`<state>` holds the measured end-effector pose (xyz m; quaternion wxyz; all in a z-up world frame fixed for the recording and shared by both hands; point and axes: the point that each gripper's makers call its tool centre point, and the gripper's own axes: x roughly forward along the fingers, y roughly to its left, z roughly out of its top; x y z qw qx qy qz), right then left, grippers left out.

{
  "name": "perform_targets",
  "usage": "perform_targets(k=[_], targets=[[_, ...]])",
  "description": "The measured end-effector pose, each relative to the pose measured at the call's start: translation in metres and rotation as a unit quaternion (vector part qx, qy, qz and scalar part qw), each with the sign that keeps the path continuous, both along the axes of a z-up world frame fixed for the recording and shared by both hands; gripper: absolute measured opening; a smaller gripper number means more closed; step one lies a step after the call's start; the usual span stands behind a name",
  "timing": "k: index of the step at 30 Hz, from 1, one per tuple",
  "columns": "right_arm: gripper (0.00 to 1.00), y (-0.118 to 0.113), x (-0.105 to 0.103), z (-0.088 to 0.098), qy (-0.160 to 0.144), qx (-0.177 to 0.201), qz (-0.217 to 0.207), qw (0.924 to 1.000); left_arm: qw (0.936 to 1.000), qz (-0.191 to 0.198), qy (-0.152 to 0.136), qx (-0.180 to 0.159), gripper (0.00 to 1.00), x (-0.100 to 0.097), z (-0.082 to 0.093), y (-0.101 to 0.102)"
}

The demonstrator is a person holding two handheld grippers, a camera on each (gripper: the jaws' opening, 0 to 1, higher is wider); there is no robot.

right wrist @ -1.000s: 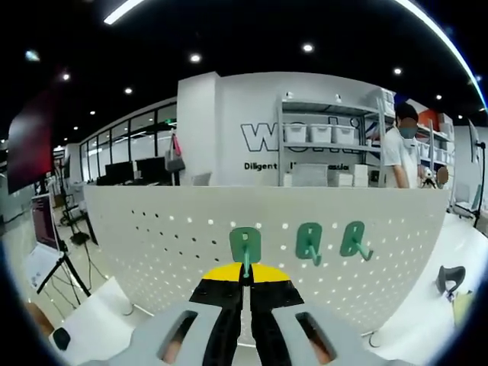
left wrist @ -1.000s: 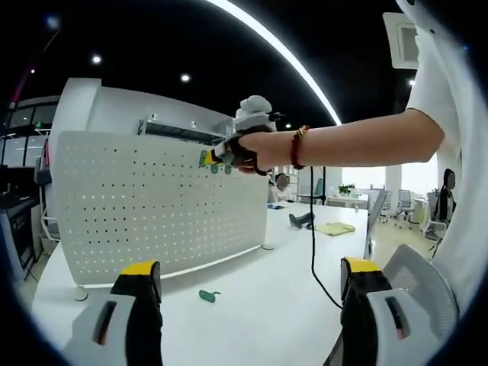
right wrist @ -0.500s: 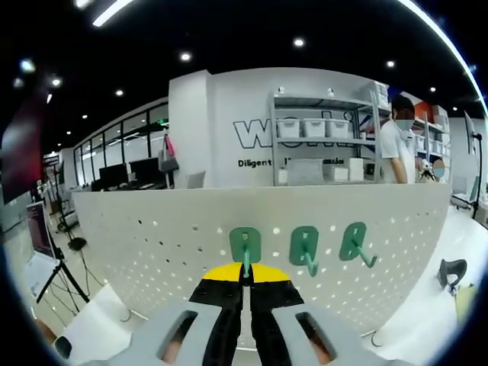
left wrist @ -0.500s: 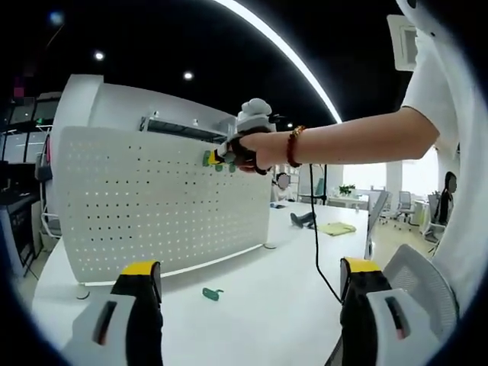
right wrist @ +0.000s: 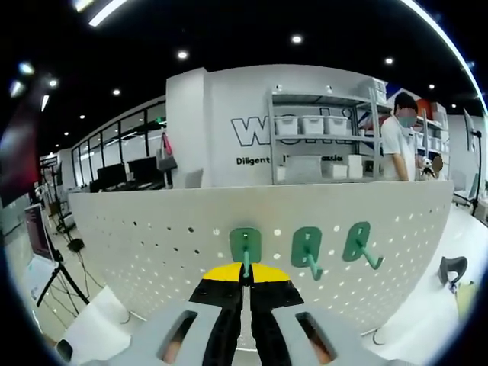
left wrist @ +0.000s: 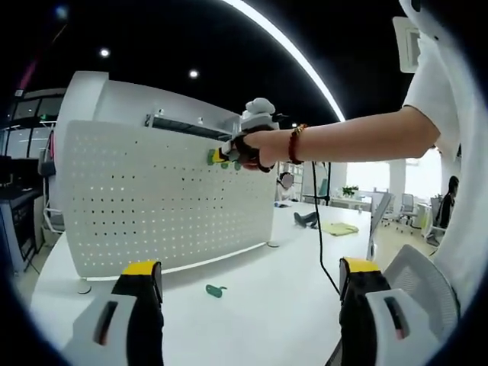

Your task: Insert the hook assembly into the mounting plate slot until the hook locks in place.

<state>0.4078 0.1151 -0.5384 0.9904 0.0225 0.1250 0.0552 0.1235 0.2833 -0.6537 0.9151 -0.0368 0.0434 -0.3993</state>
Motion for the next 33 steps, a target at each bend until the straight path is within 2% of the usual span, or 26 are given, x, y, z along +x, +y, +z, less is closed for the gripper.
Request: perform_targets(k=[2,4,9,12,15,23,33], targets=[[0.01,0.001,0.002,0.002,0.002,0.007,0.002,1.0,1.0,0.0,0.002,0.0,0.99,-0.001,-0.001,0.0],[0.01,0.003,0.003,0.0,0.016,-0.014,0.009,0.9997,1.0,0.001,0.003,-0.003,0.99,-0.001,-0.001,0.0],[0.01,0.001,0.003,-0.002,0.034,-0.011,0.016,0.9992,1.0,0.0,0.006,0.002,0.98,0.0,-0.003,0.0],[0.01,0.001,0.003,-0.002,0.032,-0.008,0.018,0.9993,1.0,-0.002,0.007,0.002,0.98,0.0,-0.003,-0.002],[0.04,0.008,0.003,-0.006,0.041,0.005,0.04,0.9983,1.0,-0.002,0.005,0.001,0.98,0.0,-0.002,-0.002],[0.11,0.013,0.003,-0.006,0.034,-0.008,0.047,0.9983,1.0,0.002,0.008,0.004,0.98,-0.001,-0.004,0.001],[0.13,0.018,-0.006,-0.017,0.041,-0.01,0.066,0.9969,0.9999,0.006,0.007,0.007,0.97,-0.004,-0.002,0.001]])
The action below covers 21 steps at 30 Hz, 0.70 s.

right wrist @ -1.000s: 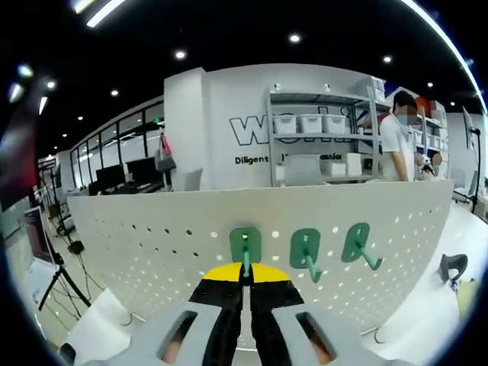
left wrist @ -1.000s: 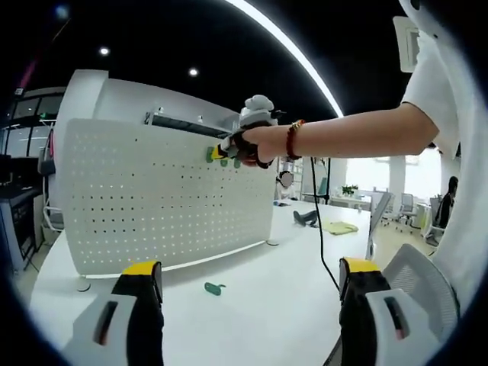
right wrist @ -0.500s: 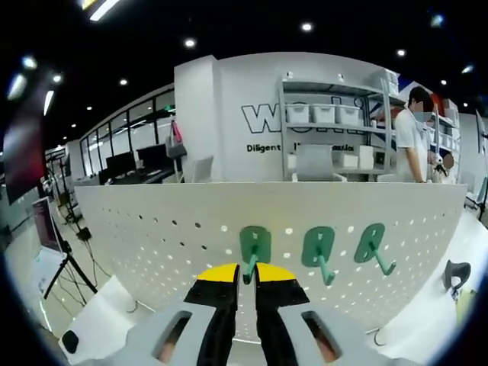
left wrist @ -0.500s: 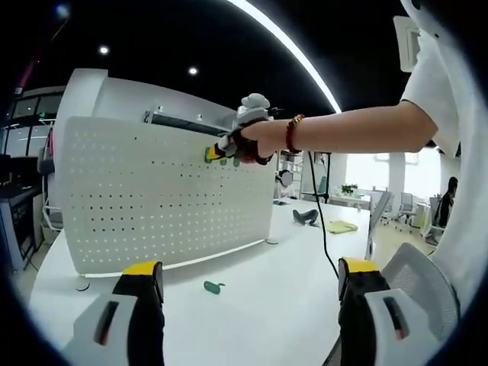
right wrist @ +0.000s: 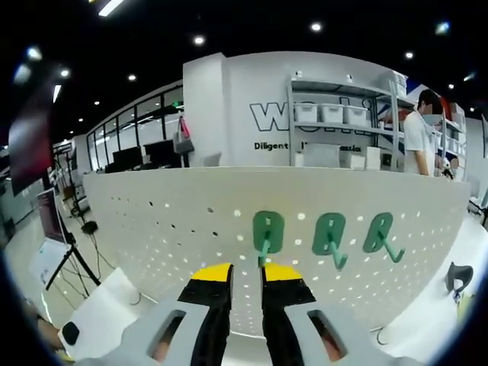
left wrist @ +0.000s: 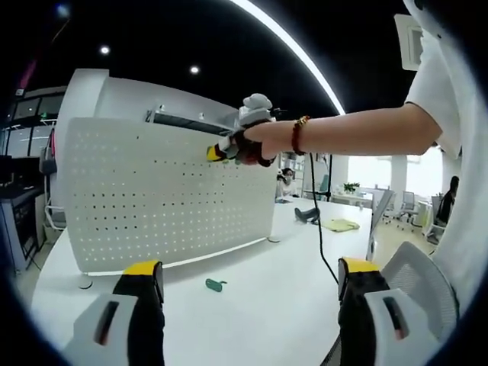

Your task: Insert the hook assembly into the mounting plate slot until the hook locks in place.

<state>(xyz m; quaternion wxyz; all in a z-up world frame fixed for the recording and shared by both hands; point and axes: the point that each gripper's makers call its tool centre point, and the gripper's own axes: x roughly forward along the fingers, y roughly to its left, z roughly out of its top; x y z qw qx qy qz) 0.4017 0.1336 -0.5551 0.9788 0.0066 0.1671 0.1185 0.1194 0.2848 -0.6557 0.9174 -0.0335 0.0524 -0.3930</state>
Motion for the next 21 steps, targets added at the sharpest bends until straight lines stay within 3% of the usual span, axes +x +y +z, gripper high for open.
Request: perform_targets(k=[21], targets=[[0.12,0.016,-0.05,-0.035,0.0,0.018,0.055,0.9983,0.9997,0.003,-0.002,0.024,0.97,-0.011,0.004,-0.004]])
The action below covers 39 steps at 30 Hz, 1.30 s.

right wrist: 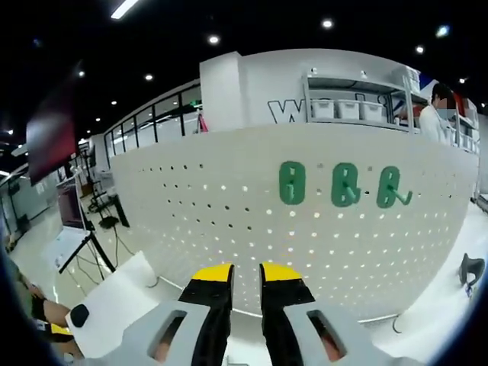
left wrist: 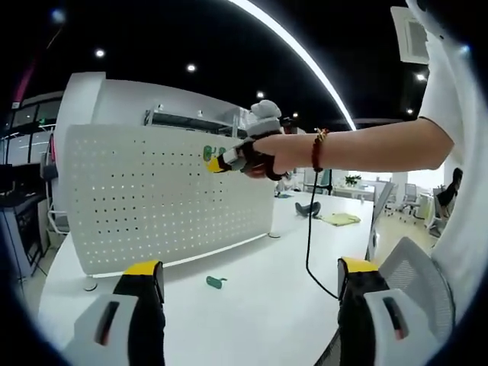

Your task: Insert the hook assembly into the mounting plate slot until the hook locks in place.

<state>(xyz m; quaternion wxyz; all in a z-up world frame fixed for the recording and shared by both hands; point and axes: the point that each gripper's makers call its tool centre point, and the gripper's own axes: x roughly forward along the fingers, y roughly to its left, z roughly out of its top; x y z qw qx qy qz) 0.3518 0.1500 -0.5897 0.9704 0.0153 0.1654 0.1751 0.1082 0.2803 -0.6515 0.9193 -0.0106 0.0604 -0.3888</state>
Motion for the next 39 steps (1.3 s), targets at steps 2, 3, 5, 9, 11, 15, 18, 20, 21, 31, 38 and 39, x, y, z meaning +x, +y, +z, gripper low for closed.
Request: perform_targets(k=[2,3,5,9,11,15,18,20,21,31,38,39], targets=[[0.12,-0.001,-0.004,-0.004,-0.002,0.004,0.0,1.0,1.0,0.002,0.0,0.0,0.97,-0.001,0.001,-0.001],[0.12,-0.002,-0.006,-0.006,0.001,0.008,0.003,1.0,1.0,0.003,0.0,0.001,0.97,-0.002,0.001,-0.001],[0.12,-0.003,-0.011,-0.01,0.004,0.019,0.006,0.9998,1.0,0.004,0.002,0.007,0.97,-0.004,0.001,-0.003],[0.13,-0.003,-0.019,-0.015,-0.002,0.03,0.02,0.9994,0.9999,0.012,0.001,0.007,0.96,-0.007,0.003,-0.005],[0.13,-0.003,-0.023,-0.019,0.0,0.028,0.029,0.9992,0.9998,0.016,0.003,0.009,0.96,-0.009,0.003,-0.006],[0.16,-0.001,-0.03,-0.028,0.0,0.019,0.051,0.9985,0.9997,0.02,0.003,0.012,0.96,-0.013,0.003,-0.008],[0.16,-0.001,-0.035,-0.037,0.004,0.02,0.06,0.998,0.9996,0.023,0.004,0.015,0.96,-0.016,0.003,-0.008],[0.16,-0.002,-0.039,-0.044,0.013,0.016,0.062,0.9978,0.9995,0.026,0.006,0.016,0.95,-0.017,0.003,-0.008],[0.16,-0.002,-0.04,-0.046,0.016,0.016,0.064,0.9977,0.9995,0.028,0.006,0.016,0.95,-0.017,0.004,-0.008],[0.16,-0.005,-0.056,-0.077,0.039,-0.002,0.097,0.9946,0.9989,0.034,0.01,0.029,0.95,-0.021,0.002,-0.017],[0.18,-0.007,-0.062,-0.099,0.057,-0.01,0.115,0.9917,0.9989,0.03,0.014,0.033,0.95,-0.02,0.004,-0.027],[0.18,-0.008,-0.063,-0.103,0.061,-0.015,0.114,0.9915,0.9988,0.03,0.014,0.037,0.95,-0.02,0.004,-0.028]])
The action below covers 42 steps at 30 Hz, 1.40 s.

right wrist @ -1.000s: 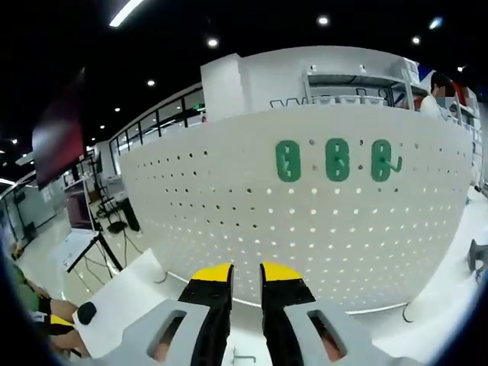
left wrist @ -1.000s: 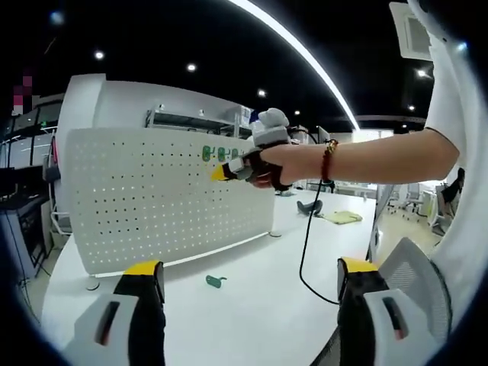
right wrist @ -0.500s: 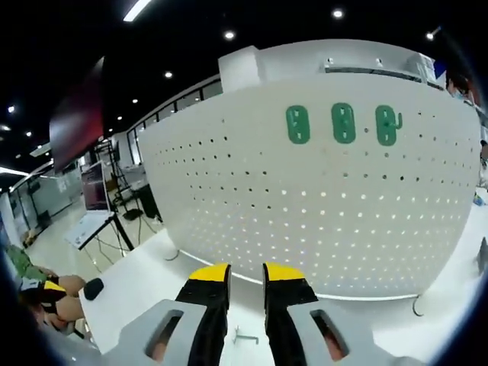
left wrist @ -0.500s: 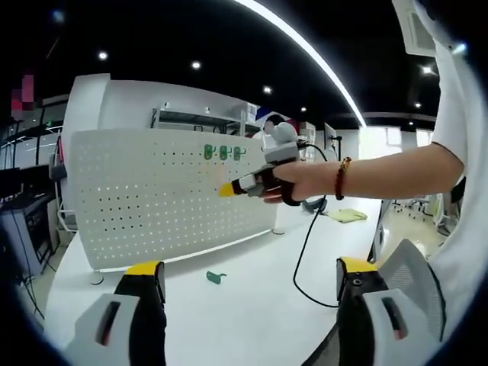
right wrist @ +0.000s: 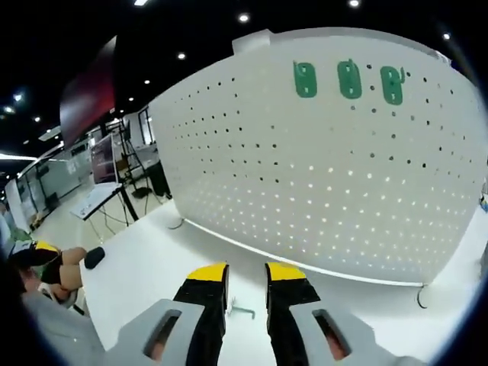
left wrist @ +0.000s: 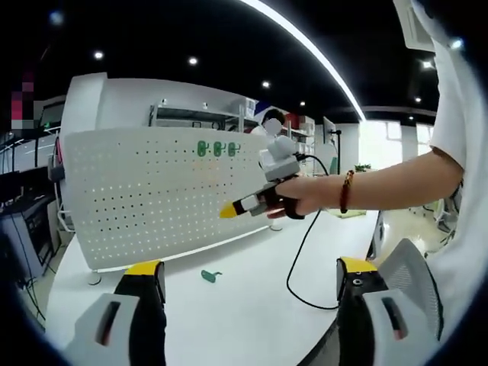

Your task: Insert the hook assembly into the mounting plate slot until the hook locks in place.

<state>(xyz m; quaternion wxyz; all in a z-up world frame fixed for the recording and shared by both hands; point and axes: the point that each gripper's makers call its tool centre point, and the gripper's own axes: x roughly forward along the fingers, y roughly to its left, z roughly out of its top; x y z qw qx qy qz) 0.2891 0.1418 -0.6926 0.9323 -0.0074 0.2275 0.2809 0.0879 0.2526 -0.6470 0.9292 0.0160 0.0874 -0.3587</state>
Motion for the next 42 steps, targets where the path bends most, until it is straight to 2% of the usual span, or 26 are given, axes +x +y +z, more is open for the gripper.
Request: perform_targets(k=[11,17,28,36,39,42], targets=[[0.2,0.004,-0.008,-0.03,0.024,-0.011,0.034,0.9991,0.9999,0.008,0.008,-0.002,0.95,0.002,-0.001,-0.001],[0.22,0.012,-0.015,-0.049,0.027,-0.045,0.069,0.9962,0.9998,0.013,0.015,-0.001,0.95,0.003,-0.004,0.0],[0.23,0.012,-0.006,-0.08,0.049,-0.067,0.099,0.9916,0.9994,0.019,0.028,0.003,0.95,0.01,-0.011,0.005],[0.24,0.015,-0.004,-0.099,0.058,-0.099,0.13,0.9848,0.9992,0.017,0.037,0.005,0.95,0.013,-0.016,0.007],[0.28,0.016,-0.002,-0.107,0.063,-0.11,0.134,0.9828,0.999,0.017,0.041,0.004,0.94,0.014,-0.018,0.008],[0.25,0.019,-0.004,-0.112,0.066,-0.117,0.151,0.9794,0.9987,0.017,0.047,0.007,0.94,0.015,-0.022,0.01]])
